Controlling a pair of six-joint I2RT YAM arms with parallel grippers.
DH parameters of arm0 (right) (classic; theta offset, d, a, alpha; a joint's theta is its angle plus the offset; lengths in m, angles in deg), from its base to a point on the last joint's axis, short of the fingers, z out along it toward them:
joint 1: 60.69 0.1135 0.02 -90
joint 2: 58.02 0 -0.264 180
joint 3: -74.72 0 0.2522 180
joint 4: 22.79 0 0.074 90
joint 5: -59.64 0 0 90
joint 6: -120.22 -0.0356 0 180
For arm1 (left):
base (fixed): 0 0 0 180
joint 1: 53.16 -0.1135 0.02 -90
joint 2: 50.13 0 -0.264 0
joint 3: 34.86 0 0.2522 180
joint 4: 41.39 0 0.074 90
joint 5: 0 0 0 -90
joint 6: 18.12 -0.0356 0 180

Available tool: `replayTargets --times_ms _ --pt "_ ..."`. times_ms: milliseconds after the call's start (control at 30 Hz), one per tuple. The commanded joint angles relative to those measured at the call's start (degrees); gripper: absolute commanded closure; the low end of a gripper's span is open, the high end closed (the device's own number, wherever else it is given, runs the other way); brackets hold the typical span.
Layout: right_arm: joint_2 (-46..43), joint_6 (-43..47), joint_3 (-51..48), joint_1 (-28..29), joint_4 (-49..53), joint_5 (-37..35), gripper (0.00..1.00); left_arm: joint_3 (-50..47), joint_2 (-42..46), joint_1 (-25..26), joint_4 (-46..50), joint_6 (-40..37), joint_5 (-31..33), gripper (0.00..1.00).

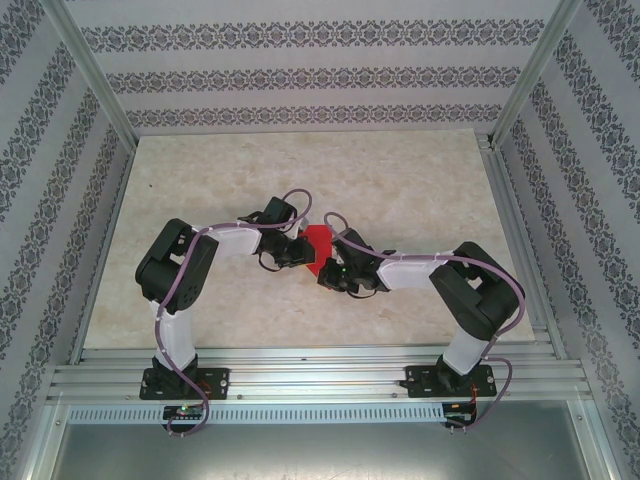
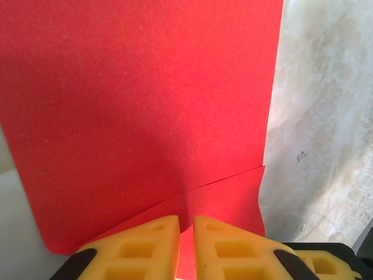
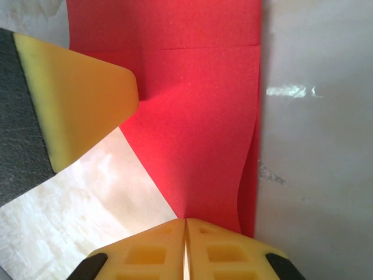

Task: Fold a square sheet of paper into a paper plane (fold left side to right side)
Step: Third fold the triangle at the center of the table.

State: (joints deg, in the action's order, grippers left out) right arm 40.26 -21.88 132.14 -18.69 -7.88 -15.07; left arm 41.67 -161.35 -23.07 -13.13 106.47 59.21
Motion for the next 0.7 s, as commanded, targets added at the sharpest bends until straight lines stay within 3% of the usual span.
replayTargets --times_ms 0,433,667 --pt "-0.16 -1.75 -4.43 0.65 4.43 0.62 0.91 -0.66 -2.69 0.9 5.1 -1.78 4.7 0.82" --pt "-7.12 -2.87 -12.81 0.26 2.23 2.65 0.92 -0.58 -2.51 0.85 5.43 -1.94 4.82 0.82" --pt "-14.63 1.22 -5.32 -0.78 12.12 -0.19 0.9 -0.92 -2.07 0.92 5.12 -1.64 4.62 0.83"
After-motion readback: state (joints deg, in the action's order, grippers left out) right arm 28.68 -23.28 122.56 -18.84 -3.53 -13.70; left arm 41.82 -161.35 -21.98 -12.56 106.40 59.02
